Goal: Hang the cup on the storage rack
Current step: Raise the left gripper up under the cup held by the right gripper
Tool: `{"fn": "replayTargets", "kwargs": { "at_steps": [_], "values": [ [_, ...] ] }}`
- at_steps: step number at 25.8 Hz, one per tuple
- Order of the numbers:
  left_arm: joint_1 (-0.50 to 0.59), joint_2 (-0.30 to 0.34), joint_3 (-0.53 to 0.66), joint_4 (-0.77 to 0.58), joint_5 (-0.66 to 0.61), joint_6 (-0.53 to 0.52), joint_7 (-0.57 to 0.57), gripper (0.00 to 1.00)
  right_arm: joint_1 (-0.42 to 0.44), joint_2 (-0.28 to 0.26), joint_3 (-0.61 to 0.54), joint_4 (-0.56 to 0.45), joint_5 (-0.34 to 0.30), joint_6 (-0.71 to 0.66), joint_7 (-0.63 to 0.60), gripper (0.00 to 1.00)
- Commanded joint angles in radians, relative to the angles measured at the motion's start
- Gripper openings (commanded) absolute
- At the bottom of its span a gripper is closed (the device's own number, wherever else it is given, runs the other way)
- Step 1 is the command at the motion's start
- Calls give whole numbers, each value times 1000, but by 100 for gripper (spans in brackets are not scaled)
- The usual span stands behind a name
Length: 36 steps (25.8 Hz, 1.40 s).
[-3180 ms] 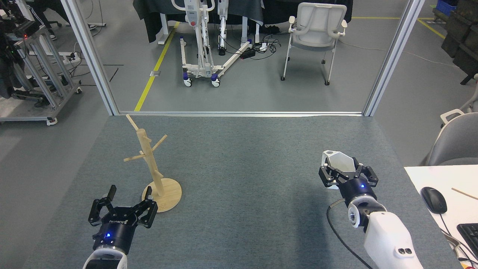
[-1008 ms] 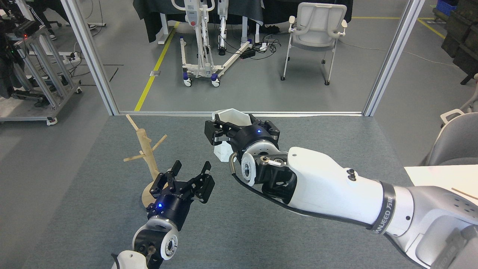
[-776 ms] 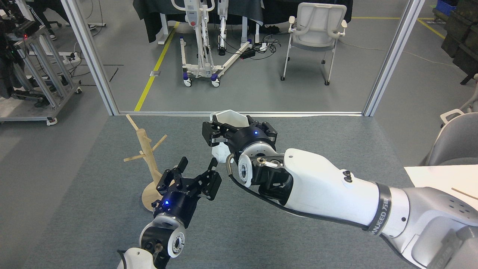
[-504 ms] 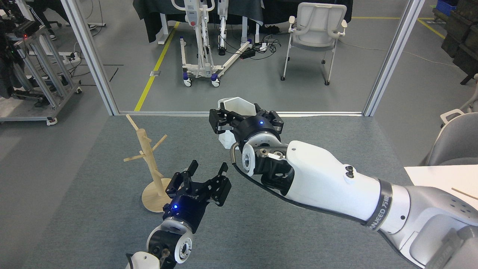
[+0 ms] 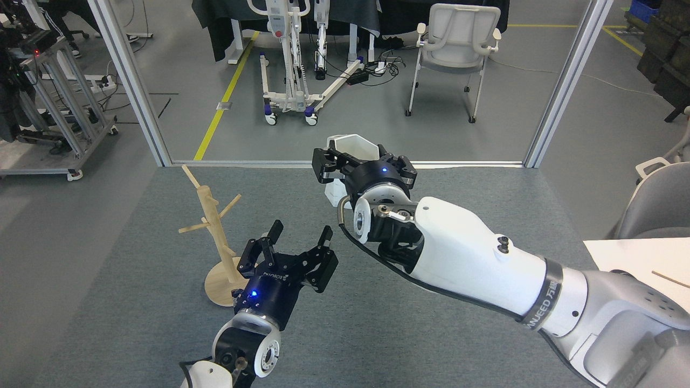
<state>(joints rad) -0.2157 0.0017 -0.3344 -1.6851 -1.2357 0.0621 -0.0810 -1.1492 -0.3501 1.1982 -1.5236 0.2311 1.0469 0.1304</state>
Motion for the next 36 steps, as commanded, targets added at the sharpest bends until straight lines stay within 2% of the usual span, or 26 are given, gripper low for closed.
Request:
{"fn": "replayTargets", "kwargs": {
  "at_steps": [1,3,6,8,13,18,36],
  "values": [
    [1,0,-12,-7,-18,-62,43,98,9,7,3,3,1,0,-29,29],
    [3,-3,-17,-1,-77,-62,40,98,14,16,3,3,1,0,-64,29],
    [1,-23,-51,21,-254,-35,36,98,23,17,3,3,1,0,-89,29],
    [-10,-38,-92,48,-320,-16,40,98,23,17,3,3,1,0,-89,29],
    [-31,-83,-97,94,-300,-10,43,98,29,20,3,2,1,0,-89,29],
    [-60,-85,-91,100,-168,-5,35,98,31,20,3,3,1,0,-89,29],
    [-215,-97,-63,286,-159,99,20,98,46,42,3,3,1,0,-90,29]
  ]
}}
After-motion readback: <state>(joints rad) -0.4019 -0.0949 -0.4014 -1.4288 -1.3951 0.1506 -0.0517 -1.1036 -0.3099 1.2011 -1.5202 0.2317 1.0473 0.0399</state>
